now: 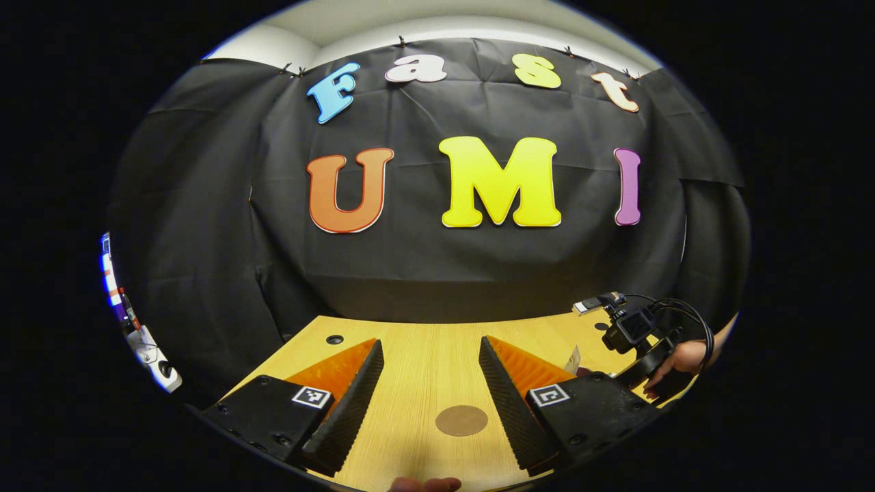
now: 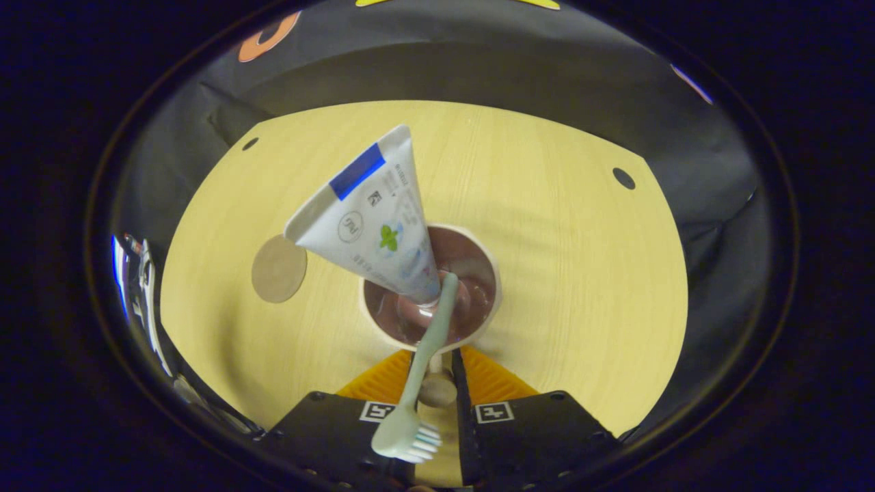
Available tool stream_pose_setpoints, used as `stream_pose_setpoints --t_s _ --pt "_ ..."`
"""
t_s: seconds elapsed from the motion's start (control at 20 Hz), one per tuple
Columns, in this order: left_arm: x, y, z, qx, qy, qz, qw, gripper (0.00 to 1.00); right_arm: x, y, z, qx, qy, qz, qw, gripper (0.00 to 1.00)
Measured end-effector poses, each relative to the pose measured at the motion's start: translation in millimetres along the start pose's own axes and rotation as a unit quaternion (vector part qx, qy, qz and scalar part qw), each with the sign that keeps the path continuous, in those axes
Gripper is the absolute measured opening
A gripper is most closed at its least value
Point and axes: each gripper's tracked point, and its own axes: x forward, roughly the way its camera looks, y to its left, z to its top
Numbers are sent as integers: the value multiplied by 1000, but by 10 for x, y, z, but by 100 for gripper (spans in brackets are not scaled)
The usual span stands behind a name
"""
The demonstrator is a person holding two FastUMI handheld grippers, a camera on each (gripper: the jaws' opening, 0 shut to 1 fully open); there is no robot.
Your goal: Put the toothbrush and toothpaste on the desktop into the cup, then pick up the cup and place it on the coaster on the desktop.
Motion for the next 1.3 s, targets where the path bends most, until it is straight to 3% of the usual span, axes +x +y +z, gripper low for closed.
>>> stream_pose_setpoints --t_s 0.2,0.25,0.75,1.05,1.3 --pt "-14 -10 7 -4 3 -5 1000 89 10 19 -7 3 -8 -14 1000 8" --pt "-28 5 13 -4 2 -5 1000 89 5 27 2 -3 -8 -14 1000 0" --pt "-244 403 -7 -22 3 30 999 90 -29 87 103 -47 -44 14 998 0" --pt "-498 909 -39 -31 4 85 996 90 -59 106 146 -105 -54 53 992 0" --pt "-689 1319 -157 -36 16 127 991 90 -80 47 249 -142 -39 52 988 0"
